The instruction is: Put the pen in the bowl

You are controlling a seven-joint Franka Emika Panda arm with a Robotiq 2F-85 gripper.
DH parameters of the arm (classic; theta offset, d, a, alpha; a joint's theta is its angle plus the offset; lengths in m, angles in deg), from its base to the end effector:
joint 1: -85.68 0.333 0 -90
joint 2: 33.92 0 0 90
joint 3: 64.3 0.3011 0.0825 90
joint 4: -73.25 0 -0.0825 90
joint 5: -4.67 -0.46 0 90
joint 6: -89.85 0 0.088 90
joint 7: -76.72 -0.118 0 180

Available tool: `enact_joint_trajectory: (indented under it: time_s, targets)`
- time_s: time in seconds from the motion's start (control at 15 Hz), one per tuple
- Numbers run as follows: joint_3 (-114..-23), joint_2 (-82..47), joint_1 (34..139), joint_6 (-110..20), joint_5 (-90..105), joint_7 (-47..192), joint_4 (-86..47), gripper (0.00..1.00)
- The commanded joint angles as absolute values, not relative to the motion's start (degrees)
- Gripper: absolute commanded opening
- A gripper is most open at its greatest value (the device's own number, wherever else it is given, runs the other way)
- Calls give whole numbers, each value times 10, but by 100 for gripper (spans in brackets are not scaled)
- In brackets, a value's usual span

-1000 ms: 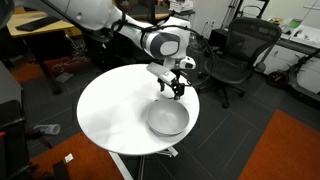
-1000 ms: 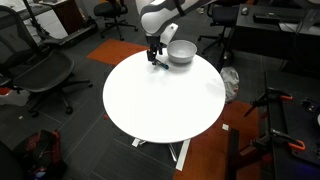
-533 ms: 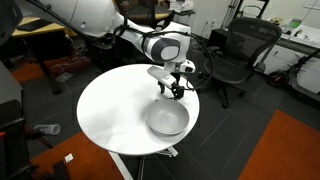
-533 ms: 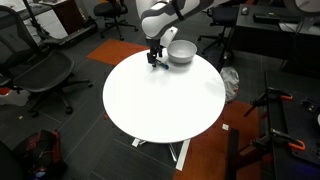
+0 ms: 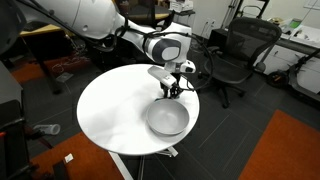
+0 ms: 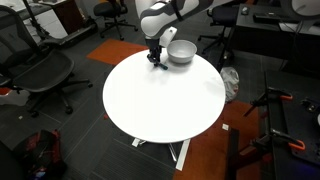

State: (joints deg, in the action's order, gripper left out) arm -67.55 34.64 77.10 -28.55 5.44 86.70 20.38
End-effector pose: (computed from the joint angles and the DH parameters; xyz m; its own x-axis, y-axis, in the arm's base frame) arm 0.8133 -0.1547 0.0752 0.9980 0.0073 -0.0629 0.0107 -0.9985 0.0541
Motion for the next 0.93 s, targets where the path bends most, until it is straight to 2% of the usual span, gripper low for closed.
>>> enact_joint_trajectory:
  time_s: [0.0, 0.07, 0.13, 0.2, 0.87]
  targets:
    - [-666, 360, 763, -256, 56, 878, 240, 10]
    - [-666, 359, 764, -251, 56, 877, 242, 1]
    - [-666, 356, 764, -244, 56, 877, 241, 0]
    - [-665, 351, 765, -244, 55, 879, 238, 5]
    - [-651, 232, 765, -280, 51, 895, 164, 5]
